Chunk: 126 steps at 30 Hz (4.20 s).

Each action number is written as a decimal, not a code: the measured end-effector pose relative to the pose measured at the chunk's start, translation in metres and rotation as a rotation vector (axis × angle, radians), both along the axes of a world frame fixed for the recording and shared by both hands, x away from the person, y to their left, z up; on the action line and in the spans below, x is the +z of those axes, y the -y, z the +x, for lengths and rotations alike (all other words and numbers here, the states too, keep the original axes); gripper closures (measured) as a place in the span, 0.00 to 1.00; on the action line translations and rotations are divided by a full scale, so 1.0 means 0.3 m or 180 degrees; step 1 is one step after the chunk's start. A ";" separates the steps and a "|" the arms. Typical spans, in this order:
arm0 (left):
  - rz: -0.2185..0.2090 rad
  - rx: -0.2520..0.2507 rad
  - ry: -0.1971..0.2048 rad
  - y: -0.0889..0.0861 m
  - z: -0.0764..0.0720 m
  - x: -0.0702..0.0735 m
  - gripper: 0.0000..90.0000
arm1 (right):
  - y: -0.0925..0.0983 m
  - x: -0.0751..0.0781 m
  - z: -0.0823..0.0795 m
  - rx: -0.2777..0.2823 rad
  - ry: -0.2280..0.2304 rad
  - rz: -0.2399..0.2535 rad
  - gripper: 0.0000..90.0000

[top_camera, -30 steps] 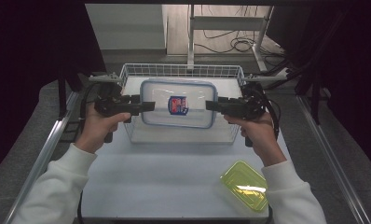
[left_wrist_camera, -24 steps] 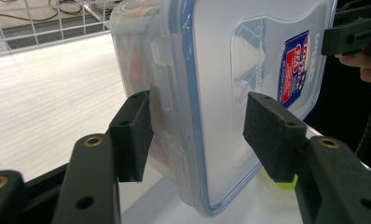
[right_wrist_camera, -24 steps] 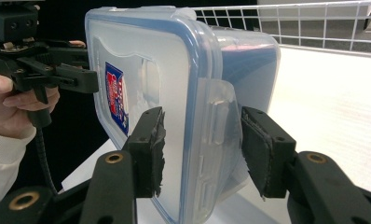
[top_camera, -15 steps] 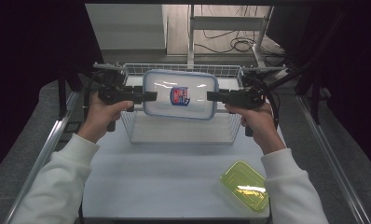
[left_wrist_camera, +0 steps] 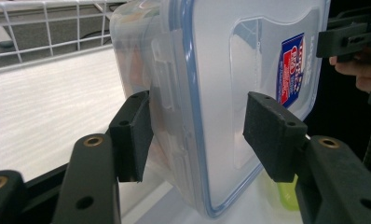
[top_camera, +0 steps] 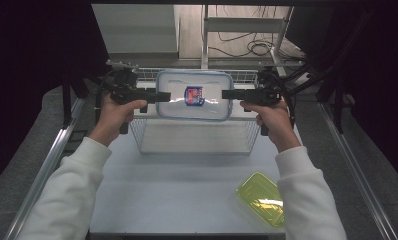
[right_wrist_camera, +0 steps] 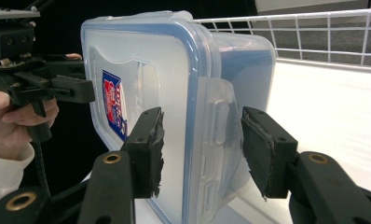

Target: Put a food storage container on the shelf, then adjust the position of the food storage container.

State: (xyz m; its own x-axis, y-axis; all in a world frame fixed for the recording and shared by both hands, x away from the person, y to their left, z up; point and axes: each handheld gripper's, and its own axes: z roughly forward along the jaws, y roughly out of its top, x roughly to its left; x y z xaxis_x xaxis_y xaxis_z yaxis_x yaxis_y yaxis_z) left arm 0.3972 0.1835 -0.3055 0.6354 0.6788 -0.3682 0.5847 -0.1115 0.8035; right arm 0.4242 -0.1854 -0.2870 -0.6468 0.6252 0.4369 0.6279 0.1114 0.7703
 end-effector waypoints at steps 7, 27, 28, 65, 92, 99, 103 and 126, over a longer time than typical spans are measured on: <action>-0.0139 0.0036 -0.0156 -0.007 0.052 -0.003 0.48 | 0.006 -0.005 0.059 -0.0109 -0.0170 0.0138 0.55; -0.0192 0.0428 -0.0222 0.015 0.125 -0.045 0.23 | -0.019 -0.047 0.116 -0.0476 -0.0256 0.0194 0.43; -0.0187 0.0445 -0.0204 0.011 0.120 -0.043 0.22 | -0.020 -0.046 0.110 -0.0509 -0.0226 0.0161 0.43; -0.0232 0.0362 -0.0057 -0.071 -0.053 -0.116 0.23 | -0.032 -0.153 -0.050 -0.0106 0.0199 -0.0322 1.00; 0.0016 -0.0142 0.0037 -0.035 -0.350 -0.326 0.23 | 0.137 -0.307 -0.329 0.0106 0.0265 -0.0225 1.00; 0.0027 -0.0120 -0.0065 -0.058 -0.411 -0.438 0.23 | 0.181 -0.417 -0.421 0.0146 0.0205 -0.0386 1.00; 0.0146 -0.0110 -0.0122 -0.057 -0.442 -0.487 0.23 | 0.188 -0.468 -0.456 0.0193 0.0158 -0.0519 1.00; 0.0372 -0.0121 -0.0207 -0.049 -0.505 -0.605 0.24 | 0.307 -0.544 -0.557 -0.0067 0.0003 -0.0991 1.00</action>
State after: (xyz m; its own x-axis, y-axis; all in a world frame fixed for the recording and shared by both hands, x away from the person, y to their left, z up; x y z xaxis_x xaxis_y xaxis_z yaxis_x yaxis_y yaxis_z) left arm 0.2458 0.1981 -0.4869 0.6389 0.6953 -0.3293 0.6288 -0.2254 0.7442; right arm 0.2570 -0.2777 -0.4502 -0.6326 0.7420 0.2217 0.6319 0.3291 0.7017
